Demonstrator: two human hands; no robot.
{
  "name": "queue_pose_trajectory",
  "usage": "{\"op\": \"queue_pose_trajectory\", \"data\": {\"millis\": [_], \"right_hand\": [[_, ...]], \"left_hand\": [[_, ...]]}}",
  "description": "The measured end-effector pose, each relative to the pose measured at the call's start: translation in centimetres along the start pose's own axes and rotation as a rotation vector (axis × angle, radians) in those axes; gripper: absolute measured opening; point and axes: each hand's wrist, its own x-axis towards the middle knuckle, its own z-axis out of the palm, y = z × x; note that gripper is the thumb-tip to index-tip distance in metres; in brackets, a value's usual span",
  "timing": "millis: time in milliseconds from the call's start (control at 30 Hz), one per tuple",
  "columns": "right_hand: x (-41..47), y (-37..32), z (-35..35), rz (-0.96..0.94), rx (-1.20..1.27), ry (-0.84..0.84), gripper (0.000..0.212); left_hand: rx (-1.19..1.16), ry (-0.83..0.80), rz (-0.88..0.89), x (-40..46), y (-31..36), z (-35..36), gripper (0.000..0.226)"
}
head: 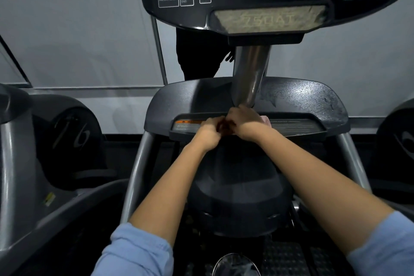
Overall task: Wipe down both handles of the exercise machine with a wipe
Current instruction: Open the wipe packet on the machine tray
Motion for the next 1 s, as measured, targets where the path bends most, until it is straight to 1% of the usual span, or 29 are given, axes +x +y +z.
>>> {"op": "queue_pose_trajectory", "data": {"millis": [133,233,333,400,467,533,600,667,733,800,900,1000], "right_hand": [[-0.2,0.5,-0.1,-0.003,0.007,-0.025,0.028],[-0.9,1.2,-0.7,0.022,0.07,0.005,0.02],[-1.3,2.4,-1.2,0.153,0.141,0.06,0.022],[-1.3,3.4,-1.6,0.309,0.173,0.067,0.027],[-1.3,4.5,-1.9,0.454,0.184,0.087,0.026],[-1.6,5.1,-2.2,0.514,0.187,0.076,0.032],[-1.7,5.7,-2.1,0.551,0.249,0.064,0.043],[-1.7,6.1,-1.9,0.575,0.297,0.076,0.048],[-1.5,6.2,-1.8,0.588,0.336,0.083,0.043],[-1.4,6.0,-1.8,0.578,0.361,0.075,0.033],[-1.4,5.7,-2.1,0.594,0.357,0.065,0.025],[-1.4,5.9,-2.0,0.564,0.42,0.024,0.015]], "left_hand": [[-0.01,0.011,-0.026,0.0,0.3,-0.1,0.033],[-0.009,0.013,-0.04,0.0,0.3,0.1,0.035],[0.008,0.019,-0.046,-0.2,0.4,0.1,0.044],[0.019,0.01,-0.025,-0.4,0.4,0.2,0.046],[0.024,0.007,-0.013,-0.5,0.6,0.3,0.046],[0.025,0.008,-0.012,-0.7,0.7,0.2,0.044],[0.03,0.009,-0.003,-0.8,0.9,0.1,0.039],[0.037,0.0,-0.011,-1.0,0.9,0.1,0.039],[0.052,-0.006,-0.021,-1.1,1.0,0.2,0.042],[0.053,-0.002,-0.023,-1.1,1.0,0.2,0.042],[0.056,0.007,-0.021,-1.2,1.2,0.2,0.04],[0.054,-0.002,-0.022,-1.1,1.3,0.2,0.039]]}}
